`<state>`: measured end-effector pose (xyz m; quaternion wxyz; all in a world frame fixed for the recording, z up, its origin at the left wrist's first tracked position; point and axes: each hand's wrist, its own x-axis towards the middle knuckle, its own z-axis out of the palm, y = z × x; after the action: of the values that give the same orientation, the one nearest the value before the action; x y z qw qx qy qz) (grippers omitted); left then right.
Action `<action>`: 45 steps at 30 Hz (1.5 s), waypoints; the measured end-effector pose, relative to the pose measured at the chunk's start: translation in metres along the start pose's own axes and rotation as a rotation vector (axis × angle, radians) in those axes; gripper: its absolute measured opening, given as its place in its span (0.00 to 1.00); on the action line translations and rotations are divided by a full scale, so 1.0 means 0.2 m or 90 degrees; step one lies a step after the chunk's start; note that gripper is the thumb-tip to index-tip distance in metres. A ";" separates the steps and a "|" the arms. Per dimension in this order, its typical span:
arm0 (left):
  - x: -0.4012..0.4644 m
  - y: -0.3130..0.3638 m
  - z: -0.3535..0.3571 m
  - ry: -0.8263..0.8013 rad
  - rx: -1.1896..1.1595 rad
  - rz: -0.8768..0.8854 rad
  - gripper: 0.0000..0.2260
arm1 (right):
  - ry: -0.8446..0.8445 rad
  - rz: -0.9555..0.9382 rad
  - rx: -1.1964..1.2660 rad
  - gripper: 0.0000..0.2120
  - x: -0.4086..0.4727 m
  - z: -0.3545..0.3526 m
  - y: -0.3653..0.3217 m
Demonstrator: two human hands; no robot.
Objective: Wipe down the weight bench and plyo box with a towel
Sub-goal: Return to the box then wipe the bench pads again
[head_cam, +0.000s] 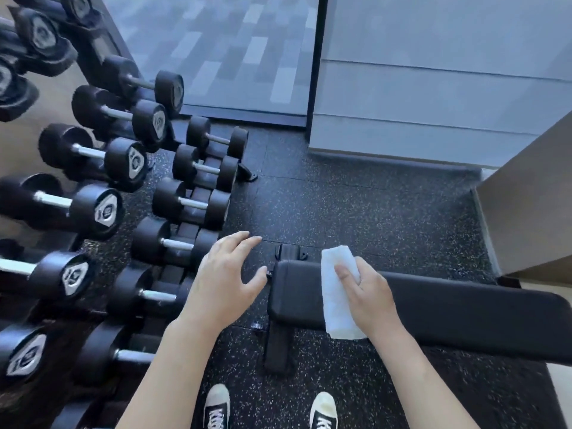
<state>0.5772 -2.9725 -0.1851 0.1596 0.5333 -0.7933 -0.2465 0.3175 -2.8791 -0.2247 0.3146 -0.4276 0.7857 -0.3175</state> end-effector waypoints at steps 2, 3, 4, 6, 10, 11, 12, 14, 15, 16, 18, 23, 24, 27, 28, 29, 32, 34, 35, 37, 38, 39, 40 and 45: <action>0.09 -0.14 0.13 -0.023 0.000 0.001 0.28 | 0.005 0.022 -0.015 0.22 0.07 0.11 0.08; 0.13 -0.21 0.20 -0.033 -0.001 0.002 0.28 | 0.004 0.032 -0.027 0.22 0.10 0.17 0.12; 0.17 -0.28 0.28 -0.046 -0.002 0.004 0.28 | 0.003 0.041 -0.038 0.21 0.14 0.23 0.16; 0.24 -0.42 0.45 -0.075 0.000 0.012 0.29 | -0.001 0.064 -0.060 0.20 0.20 0.36 0.26; 0.34 -0.69 0.78 -0.119 0.012 0.030 0.31 | -0.007 0.100 -0.102 0.16 0.34 0.68 0.43; 0.35 -0.75 0.86 -0.125 0.015 0.033 0.31 | -0.005 0.101 -0.109 0.15 0.38 0.76 0.48; 0.37 -0.82 0.94 -0.127 0.017 0.034 0.31 | 0.000 0.097 -0.117 0.14 0.42 0.84 0.52; 0.40 -0.96 1.10 -0.135 0.017 0.034 0.31 | 0.010 0.087 -0.134 0.14 0.49 0.99 0.62; 0.40 -1.03 1.18 -0.141 0.018 0.030 0.32 | 0.010 0.081 -0.145 0.14 0.53 1.06 0.66; 0.39 -1.09 1.26 -0.150 0.017 0.025 0.33 | 0.007 0.076 -0.159 0.14 0.57 1.12 0.71; 0.36 -1.21 1.42 -0.170 0.015 0.014 0.36 | -0.001 0.064 -0.197 0.14 0.65 1.23 0.80; 0.22 -1.41 1.79 -0.214 -0.003 -0.026 0.45 | 0.002 -0.016 -0.278 0.14 0.90 1.45 1.00; 0.19 -1.45 1.85 -0.222 -0.002 -0.035 0.47 | 0.005 -0.037 -0.286 0.13 0.95 1.49 1.03; 0.11 -1.50 2.01 -0.245 0.011 -0.046 0.52 | 0.026 -0.125 -0.323 0.14 1.11 1.61 1.11; 0.09 -1.51 2.05 -0.247 0.011 -0.047 0.53 | 0.032 -0.153 -0.339 0.14 1.16 1.66 1.12; 0.08 -1.51 2.09 -0.245 0.008 -0.048 0.53 | 0.035 -0.177 -0.357 0.14 1.20 1.72 1.14; 0.05 -1.52 2.19 -0.215 0.003 -0.050 0.51 | 0.023 -0.244 -0.418 0.12 1.26 1.89 1.24; 0.05 -1.54 2.23 -0.182 -0.024 -0.056 0.50 | 0.035 -0.279 -0.427 0.11 1.20 1.96 1.33; 0.05 -1.56 2.24 -0.175 -0.043 -0.060 0.50 | 0.053 -0.297 -0.425 0.11 1.15 1.98 1.38; 0.04 -1.59 2.26 -0.176 -0.077 -0.071 0.50 | 0.078 -0.345 -0.413 0.12 1.00 1.99 1.46; 0.03 -1.60 2.27 -0.179 -0.093 -0.080 0.49 | 0.083 -0.372 -0.402 0.12 0.91 1.99 1.50; 0.02 -1.61 2.27 -0.180 -0.111 -0.087 0.48 | 0.087 -0.393 -0.390 0.13 0.82 1.99 1.55; 0.02 -1.61 2.28 -0.180 -0.126 -0.092 0.48 | 0.084 -0.407 -0.380 0.13 0.74 1.99 1.59; 0.02 -1.60 2.29 -0.164 -0.129 -0.124 0.49 | 0.044 -0.516 -0.416 0.13 0.67 1.94 1.68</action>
<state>0.5842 -2.9747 -0.7427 0.0850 0.5524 -0.7232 -0.4058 0.3976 -2.9405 -0.7456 -0.0098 -0.7624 0.6255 -0.1658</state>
